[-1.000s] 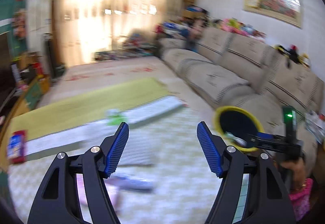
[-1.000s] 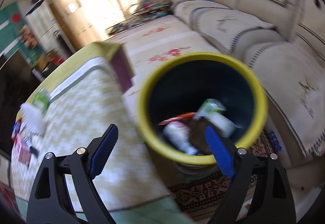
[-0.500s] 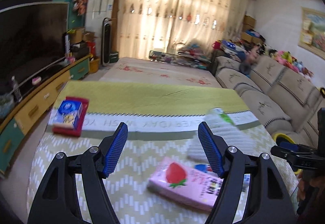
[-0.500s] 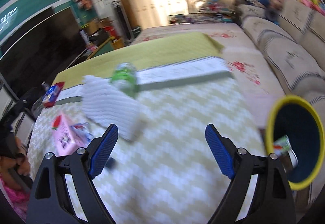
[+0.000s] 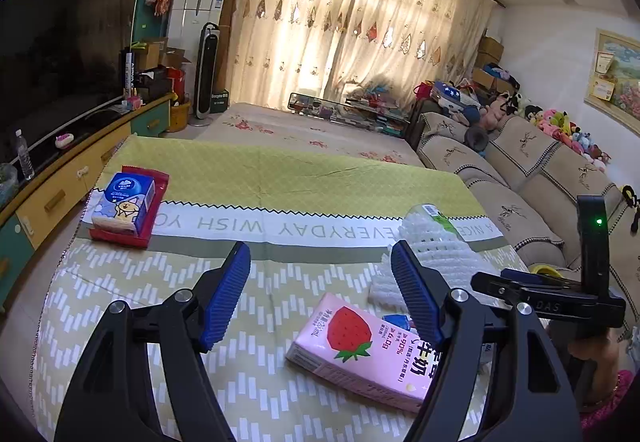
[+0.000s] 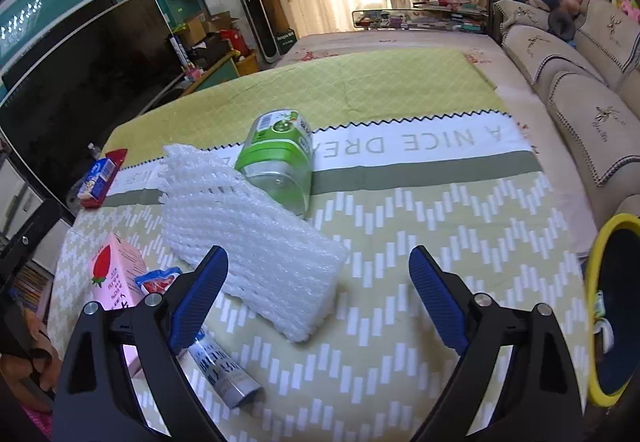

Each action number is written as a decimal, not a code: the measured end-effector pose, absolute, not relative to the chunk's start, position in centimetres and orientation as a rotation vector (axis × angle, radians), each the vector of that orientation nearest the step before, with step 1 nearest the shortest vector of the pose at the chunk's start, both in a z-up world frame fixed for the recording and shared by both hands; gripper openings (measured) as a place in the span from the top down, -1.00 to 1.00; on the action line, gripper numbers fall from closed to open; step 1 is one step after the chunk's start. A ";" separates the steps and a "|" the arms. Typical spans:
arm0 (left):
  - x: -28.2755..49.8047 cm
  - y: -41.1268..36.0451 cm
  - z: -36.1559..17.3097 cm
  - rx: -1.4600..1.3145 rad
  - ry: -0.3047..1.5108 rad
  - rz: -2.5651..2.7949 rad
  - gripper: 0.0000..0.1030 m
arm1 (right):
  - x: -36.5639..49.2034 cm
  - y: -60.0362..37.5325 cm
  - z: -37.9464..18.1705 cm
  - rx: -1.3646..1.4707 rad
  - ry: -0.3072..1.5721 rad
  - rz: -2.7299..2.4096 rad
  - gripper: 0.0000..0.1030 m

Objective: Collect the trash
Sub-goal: 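Move the right tool to the white foam net sleeve and grasp it, then carry the foam net sleeve toward the bin with the right tool, then move the left tool to the pink strawberry milk carton and grasp it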

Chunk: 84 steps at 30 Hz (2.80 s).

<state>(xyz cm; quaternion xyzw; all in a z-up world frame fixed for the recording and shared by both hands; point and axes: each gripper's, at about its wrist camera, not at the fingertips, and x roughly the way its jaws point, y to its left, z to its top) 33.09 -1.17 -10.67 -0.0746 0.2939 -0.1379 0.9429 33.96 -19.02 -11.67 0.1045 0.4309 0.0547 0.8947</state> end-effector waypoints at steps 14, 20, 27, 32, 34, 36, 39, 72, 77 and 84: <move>33.3 -1.6 -11.5 -0.156 0.612 -0.286 -0.41 | 30.4 -18.8 -8.7 0.226 0.821 0.167 0.70; 33.1 -1.9 -11.5 -0.146 0.612 -0.296 -0.41 | 27.5 -21.2 -6.6 0.279 0.746 0.116 0.72; 32.8 -2.4 -11.6 -0.137 0.614 -0.307 -0.41 | 23.9 -26.2 -5.3 0.311 0.677 -0.050 0.72; 32.8 -2.7 -11.7 -0.123 0.617 -0.312 -0.41 | 21.6 -31.0 -5.7 0.339 0.665 -0.200 0.72; 32.7 -2.9 -11.7 -0.117 0.619 -0.313 -0.41 | 20.6 -33.1 -6.3 0.351 0.666 -0.276 0.72; 32.8 -3.1 -11.7 -0.113 0.622 -0.314 -0.41 | 19.8 -34.8 -6.9 0.361 0.671 -0.338 0.72; 32.8 -3.3 -11.7 -0.107 0.624 -0.317 -0.41 | 18.4 -37.2 -8.1 0.372 0.686 -0.428 0.72; 31.9 -5.9 -12.9 0.053 0.762 -0.509 -0.58 | 15.7 -41.0 -11.4 0.409 0.709 -0.597 -0.03; 32.9 -5.2 -13.3 0.019 0.786 -0.496 -0.63 | 15.9 -40.6 -11.5 0.412 0.719 -0.571 -0.03; 34.4 -3.2 -14.0 -0.094 0.840 -0.489 -0.64 | 15.9 -40.4 -11.7 0.416 0.722 -0.555 -0.03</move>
